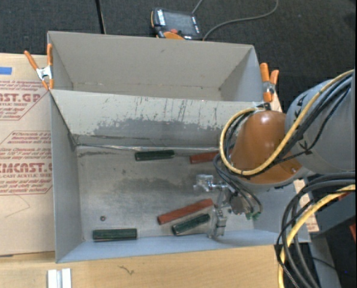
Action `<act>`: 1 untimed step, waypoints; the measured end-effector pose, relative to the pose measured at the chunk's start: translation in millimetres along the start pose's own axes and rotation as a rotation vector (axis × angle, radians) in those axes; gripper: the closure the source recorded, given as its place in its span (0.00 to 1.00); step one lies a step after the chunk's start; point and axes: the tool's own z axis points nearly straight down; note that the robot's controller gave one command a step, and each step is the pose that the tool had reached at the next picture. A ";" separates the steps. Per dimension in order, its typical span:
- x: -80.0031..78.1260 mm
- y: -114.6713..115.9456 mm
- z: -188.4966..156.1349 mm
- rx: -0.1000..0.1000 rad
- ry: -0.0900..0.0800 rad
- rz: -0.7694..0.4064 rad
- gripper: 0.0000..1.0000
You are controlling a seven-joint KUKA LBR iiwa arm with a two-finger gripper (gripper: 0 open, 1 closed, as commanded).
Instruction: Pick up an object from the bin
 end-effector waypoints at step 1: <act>-32.5 27.6 27.6 0.000 -0.010 -0.033 0.00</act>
Offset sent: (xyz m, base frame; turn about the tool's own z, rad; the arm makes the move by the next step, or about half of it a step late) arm 0.0292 0.0278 -0.0257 -0.0302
